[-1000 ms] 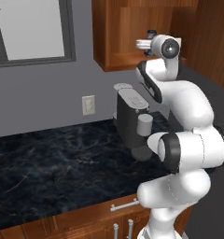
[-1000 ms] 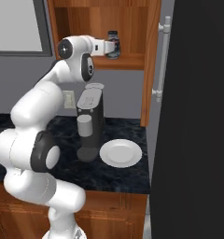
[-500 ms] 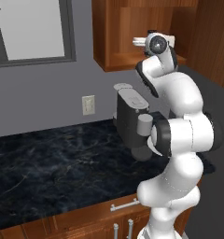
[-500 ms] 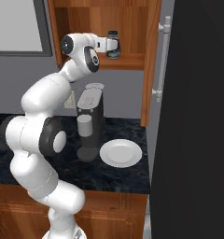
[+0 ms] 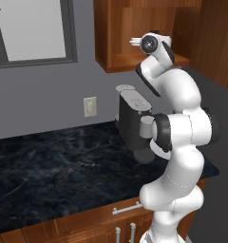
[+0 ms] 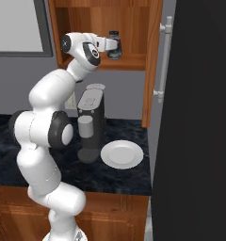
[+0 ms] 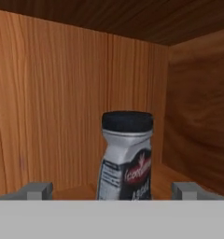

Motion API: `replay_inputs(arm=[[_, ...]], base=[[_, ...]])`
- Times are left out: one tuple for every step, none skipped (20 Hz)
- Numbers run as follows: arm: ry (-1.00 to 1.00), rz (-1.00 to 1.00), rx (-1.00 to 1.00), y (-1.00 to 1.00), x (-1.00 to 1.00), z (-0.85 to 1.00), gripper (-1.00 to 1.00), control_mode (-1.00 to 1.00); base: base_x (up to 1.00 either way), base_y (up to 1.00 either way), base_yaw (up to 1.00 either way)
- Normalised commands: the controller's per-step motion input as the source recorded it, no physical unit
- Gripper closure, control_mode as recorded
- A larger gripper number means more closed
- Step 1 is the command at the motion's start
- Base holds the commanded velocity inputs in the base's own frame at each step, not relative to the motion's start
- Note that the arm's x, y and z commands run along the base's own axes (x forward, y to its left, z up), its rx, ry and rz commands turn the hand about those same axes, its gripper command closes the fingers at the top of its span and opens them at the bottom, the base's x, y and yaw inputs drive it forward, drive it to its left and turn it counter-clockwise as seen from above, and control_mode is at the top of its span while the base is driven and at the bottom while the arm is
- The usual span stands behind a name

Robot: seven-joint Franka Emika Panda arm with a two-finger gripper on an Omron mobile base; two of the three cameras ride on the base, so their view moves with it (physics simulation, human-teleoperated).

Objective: Move the hot dog bun to the plate on the dining table and place the condiment next to that plate. Then navigate to the fridge and take the sausage and place it on the plate as well.

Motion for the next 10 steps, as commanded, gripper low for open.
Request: replay_inputs(arm=[[0.0, -0.01, 0.0, -0.04, 0.21, 0.0, -1.0, -1.0], [0.0, -0.01, 0.0, -0.03, 0.21, 0.0, -1.0, -1.0], [0.0, -0.01, 0.0, -0.04, 0.22, 0.0, -1.0, -1.0], [0.0, -0.01, 0.0, -0.05, 0.21, 0.0, -1.0, -1.0], [0.0, 0.0, 0.0, -0.06, 0.18, 0.0, -1.0, -1.0], [0.0, 0.0, 0.0, -0.05, 0.18, 0.0, -1.0, -1.0], [0.0, 0.0, 0.0, -0.04, 0.2, 0.0, -1.0, -1.0], [0.0, 0.0, 0.0, -0.08, 0.2, 0.0, -1.0, -1.0], [0.0, 0.0, 0.0, -0.14, 0.17, 0.0, -1.0, -1.0], [0.0, 0.0, 0.01, -0.19, 0.14, 0.0, -1.0, -1.0]], base=[[0.0, 0.0, 0.0], [0.0, 0.0, 0.0], [0.0, 0.0, 0.0], [0.0, 0.0, 0.0], [0.0, 0.0, 0.0], [0.0, 0.0, 0.0], [0.0, 0.0, 0.0], [0.0, 0.0, 0.0], [0.0, 0.0, 0.0], [0.0, 0.0, 0.0]])
